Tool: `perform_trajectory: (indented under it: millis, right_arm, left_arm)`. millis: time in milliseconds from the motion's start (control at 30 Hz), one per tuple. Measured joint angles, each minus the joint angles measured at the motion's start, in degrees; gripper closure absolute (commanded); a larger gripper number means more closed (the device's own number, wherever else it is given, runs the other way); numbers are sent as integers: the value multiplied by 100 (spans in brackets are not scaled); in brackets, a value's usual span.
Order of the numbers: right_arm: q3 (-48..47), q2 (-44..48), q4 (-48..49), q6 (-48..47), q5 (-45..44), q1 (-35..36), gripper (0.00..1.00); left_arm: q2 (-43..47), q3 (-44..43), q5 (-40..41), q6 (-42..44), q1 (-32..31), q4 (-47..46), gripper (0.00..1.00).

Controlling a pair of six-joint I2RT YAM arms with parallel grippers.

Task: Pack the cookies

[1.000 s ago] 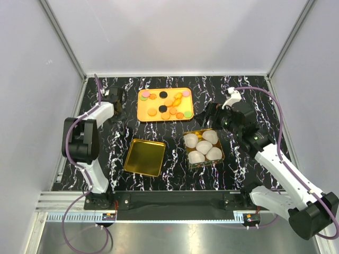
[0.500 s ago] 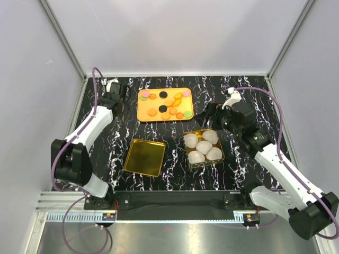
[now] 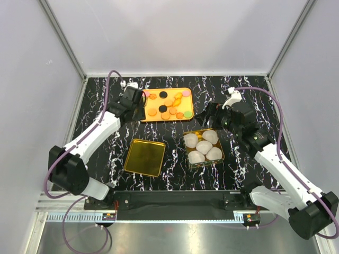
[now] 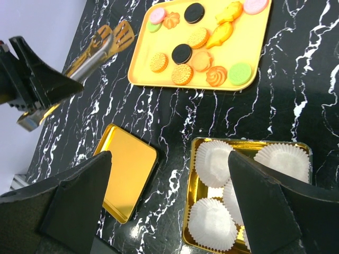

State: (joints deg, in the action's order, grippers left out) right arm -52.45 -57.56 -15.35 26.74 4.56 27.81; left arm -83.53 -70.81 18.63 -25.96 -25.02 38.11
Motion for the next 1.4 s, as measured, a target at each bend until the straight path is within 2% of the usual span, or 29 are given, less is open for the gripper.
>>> perform_trajectory:
  millis: [333,1200,1400]
  right_arm:
    - [0,2,-57,-46,-157,0,0]
    - [2,2,-85,-90,-210,0,0]
    - [13,2,-85,-90,-210,0,0]
  left_arm:
    - [-223,-31,-197,0,-487,4,48]
    - [-1043,7,-299,7,-525,-199,47]
    - [-1088,7,-330,9,-538,-247,50]
